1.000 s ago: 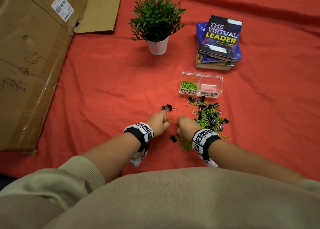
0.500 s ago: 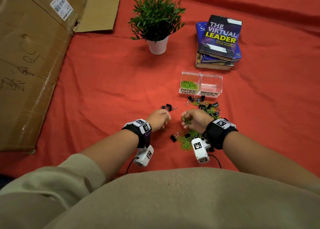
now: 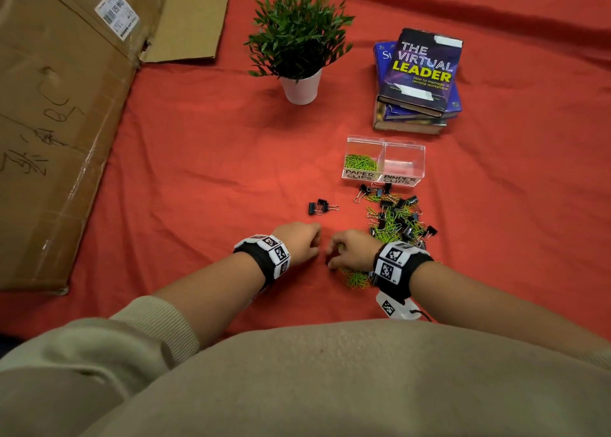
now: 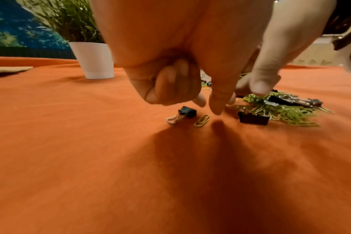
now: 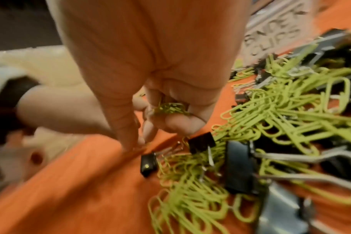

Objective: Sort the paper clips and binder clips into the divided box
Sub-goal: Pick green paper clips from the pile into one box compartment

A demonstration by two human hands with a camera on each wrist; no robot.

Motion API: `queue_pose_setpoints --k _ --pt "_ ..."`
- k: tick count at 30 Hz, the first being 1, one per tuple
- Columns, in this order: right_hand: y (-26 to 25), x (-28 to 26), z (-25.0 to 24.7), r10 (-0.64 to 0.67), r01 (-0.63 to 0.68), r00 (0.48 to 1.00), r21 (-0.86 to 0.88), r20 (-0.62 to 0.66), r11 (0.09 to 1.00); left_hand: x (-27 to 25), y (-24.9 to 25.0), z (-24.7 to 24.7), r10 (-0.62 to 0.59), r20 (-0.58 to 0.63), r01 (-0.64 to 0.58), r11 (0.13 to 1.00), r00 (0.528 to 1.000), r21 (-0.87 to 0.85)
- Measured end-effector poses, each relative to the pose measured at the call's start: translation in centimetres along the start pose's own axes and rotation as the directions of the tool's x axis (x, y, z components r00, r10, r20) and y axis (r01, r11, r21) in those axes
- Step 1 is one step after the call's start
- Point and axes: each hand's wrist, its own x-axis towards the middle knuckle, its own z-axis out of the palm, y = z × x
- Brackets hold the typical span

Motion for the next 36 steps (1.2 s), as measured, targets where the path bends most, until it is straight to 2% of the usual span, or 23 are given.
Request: queue_pose_setpoints --k 3,6,9,11,14,17,20,24,27,29,31,33,36 --pt "0.0 0.0 0.9 -0.067 0.074 0.997 -0.223 0.040 0.972 0.1 -0.2 0.1 -0.003 0.032 0.000 0.997 0.999 0.078" --pt "0.3 0.4 1.2 -0.079 0.085 0.996 -0.245 0.032 0.966 0.2 -0.3 0.2 -0.019 0.045 0.015 0.996 0.999 0.087" --pt "0.7 0.7 0.8 -0.053 0.048 0.998 -0.144 -0.035 0.988 0.1 -0.4 0.4 -0.030 0.059 0.029 0.999 0.998 0.020" --pt "1.1 0.9 0.0 -0.002 0.001 0.991 -0.010 -0.131 1.000 0.1 -0.4 0.6 -0.027 0.048 0.031 0.996 0.998 -0.083" --pt "1.9 1.0 -1.8 0.122 -0.061 0.954 0.222 -0.274 0.973 0.1 0.0 0.3 -0.018 0.034 0.025 0.974 0.999 -0.226" --pt "2.7 0.7 -3.1 0.214 -0.093 0.921 0.349 -0.325 0.933 0.4 0.3 0.0 -0.034 0.049 0.048 0.946 0.998 -0.321" --pt "3.2 0.6 -3.8 0.230 -0.105 0.928 0.388 -0.292 0.916 0.6 0.8 -0.3 -0.033 0.072 0.059 0.922 0.997 -0.383" --pt "2.7 0.2 -3.7 0.216 -0.128 0.971 0.536 -0.104 0.834 1.0 1.7 -0.2 -0.059 0.099 0.099 0.878 0.993 -0.469" --pt "2.6 -0.2 -3.2 0.216 -0.145 0.975 0.575 -0.057 0.805 1.3 2.6 0.1 -0.051 0.133 0.111 0.863 0.990 -0.493" --pt "2.9 -0.2 -2.9 0.215 -0.139 0.973 0.547 -0.077 0.826 1.3 3.3 0.2 -0.025 0.143 0.091 0.873 0.989 -0.479" --pt "3.3 -0.5 -2.9 0.202 -0.119 0.969 0.451 -0.141 0.884 1.3 4.0 0.3 -0.011 0.125 0.065 0.897 0.992 -0.437" --pt "3.7 -0.9 -3.2 0.141 -0.077 0.968 0.289 -0.206 0.954 1.5 4.4 0.7 0.007 0.097 0.030 0.928 0.995 -0.371" --pt "4.1 -1.6 -3.6 0.026 -0.036 0.989 -0.069 -0.147 0.997 1.3 4.6 1.2 0.072 0.069 -0.053 0.968 0.995 -0.244"
